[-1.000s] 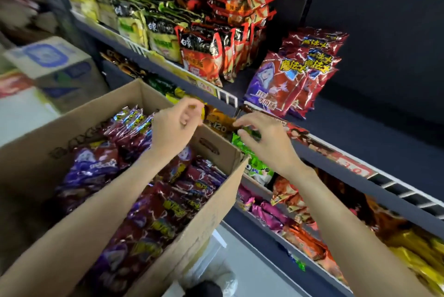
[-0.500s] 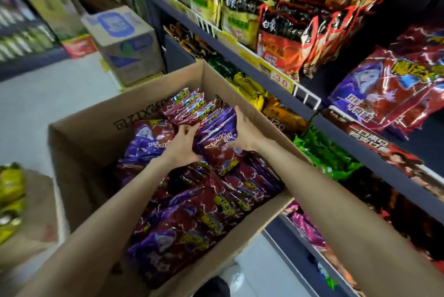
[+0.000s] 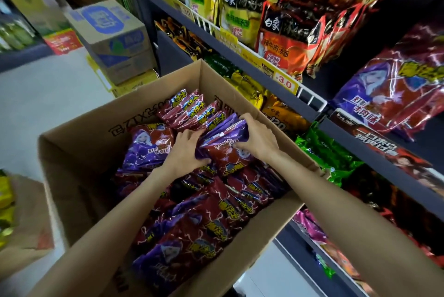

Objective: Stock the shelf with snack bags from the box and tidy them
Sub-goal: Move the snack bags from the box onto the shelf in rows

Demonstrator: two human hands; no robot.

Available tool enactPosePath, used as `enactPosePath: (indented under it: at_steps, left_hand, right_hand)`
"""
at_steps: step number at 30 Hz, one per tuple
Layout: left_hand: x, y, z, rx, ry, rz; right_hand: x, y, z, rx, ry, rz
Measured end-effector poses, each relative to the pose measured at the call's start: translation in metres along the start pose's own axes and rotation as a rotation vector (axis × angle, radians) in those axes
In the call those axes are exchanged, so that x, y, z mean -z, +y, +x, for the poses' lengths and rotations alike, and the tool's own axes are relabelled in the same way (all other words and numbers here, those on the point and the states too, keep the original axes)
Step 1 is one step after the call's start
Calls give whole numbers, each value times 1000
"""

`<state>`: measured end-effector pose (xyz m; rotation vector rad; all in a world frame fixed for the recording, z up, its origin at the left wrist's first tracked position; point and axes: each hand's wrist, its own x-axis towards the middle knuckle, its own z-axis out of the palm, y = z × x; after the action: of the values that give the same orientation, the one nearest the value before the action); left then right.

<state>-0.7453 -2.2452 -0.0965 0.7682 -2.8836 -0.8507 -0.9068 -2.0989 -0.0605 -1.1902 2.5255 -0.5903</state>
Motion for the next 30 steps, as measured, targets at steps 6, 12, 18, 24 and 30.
enactPosePath:
  at_steps: [6,12,18,24,30]
  left_hand:
    - [21,16,-10,112,99,-528]
    - [62,93,-34,39,114,-1030]
    - [60,164,-24,41,290,-1167]
    - [29,270,-18,-103,197,-1082]
    - [21,372,-5,-299,-24,-1040]
  right_hand:
    - [34,-15,-21,22,139,306]
    - [83,-26,-54,-113,203,845]
    - [119,6,-130,-287,408,955]
    - [142,35,-172,-374,420,1380]
    - [219,123,-234,-283,887,1375]
